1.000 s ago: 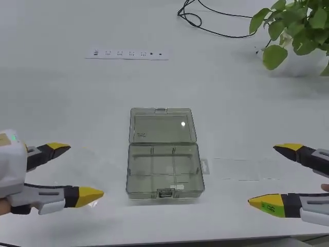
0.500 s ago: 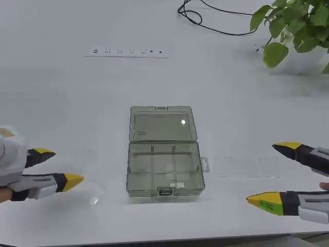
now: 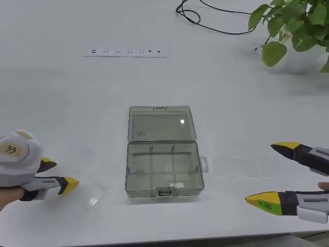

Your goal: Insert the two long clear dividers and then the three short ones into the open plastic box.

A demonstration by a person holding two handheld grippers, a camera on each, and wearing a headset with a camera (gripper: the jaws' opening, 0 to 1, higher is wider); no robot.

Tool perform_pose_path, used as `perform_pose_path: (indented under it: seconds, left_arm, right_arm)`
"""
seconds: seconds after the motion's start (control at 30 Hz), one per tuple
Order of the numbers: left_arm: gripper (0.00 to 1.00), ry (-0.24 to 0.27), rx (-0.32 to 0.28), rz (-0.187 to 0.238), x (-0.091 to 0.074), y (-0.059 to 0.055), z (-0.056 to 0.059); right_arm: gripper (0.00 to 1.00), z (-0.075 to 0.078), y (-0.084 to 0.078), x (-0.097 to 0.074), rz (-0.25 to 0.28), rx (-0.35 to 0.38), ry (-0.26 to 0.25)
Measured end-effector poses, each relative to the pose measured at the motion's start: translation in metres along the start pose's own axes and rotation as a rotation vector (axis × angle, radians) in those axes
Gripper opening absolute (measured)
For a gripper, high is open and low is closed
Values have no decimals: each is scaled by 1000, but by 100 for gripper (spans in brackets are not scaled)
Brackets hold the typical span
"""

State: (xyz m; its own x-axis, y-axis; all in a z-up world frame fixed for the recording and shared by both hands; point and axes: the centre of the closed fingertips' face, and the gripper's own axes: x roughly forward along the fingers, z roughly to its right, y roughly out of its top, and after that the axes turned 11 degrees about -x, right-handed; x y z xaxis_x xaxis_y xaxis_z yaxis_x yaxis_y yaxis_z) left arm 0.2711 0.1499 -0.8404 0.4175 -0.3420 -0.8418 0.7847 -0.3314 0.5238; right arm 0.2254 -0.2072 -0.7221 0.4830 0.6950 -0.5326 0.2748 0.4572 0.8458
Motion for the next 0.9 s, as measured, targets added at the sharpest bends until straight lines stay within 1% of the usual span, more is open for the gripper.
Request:
perform_pose_path:
  seconds: [0.1, 0.13, 0.17, 0.23, 0.33, 0.47, 0.6, 0.73, 0.9]
  left_arm:
    - [43, 4, 6, -17, 3, -3, 0]
    - [43, 11, 33, -7, 3, 0, -2]
    - [42, 14, 20, -18, 2, -2, -2]
    - [40, 22, 29, -23, 3, -1, -3]
    - [38, 24, 33, -36, 3, -1, -2]
    - [38, 28, 22, -49, 3, -2, -3]
    - [38, 33, 23, -71, 3, -1, -3]
    - [38, 41, 11, -94, 4, -1, -3]
    - [37, 49, 2, -112, 4, -2, -4]
  right_arm:
    - [88, 0, 0, 0, -1, 1, 0]
    - [88, 0, 0, 0, 0, 2, 0]
    - [88, 0, 0, 0, 1, 1, -1]
    - [88, 0, 0, 0, 4, 3, -3]
    - [88, 1, 0, 0, 4, 4, -5]
    - [88, 1, -1, 0, 5, 8, -7]
    - [88, 0, -1, 0, 7, 9, -8]
    - [88, 0, -1, 0, 7, 11, -9]
    - [88, -1, -1, 1, 7, 11, -5]
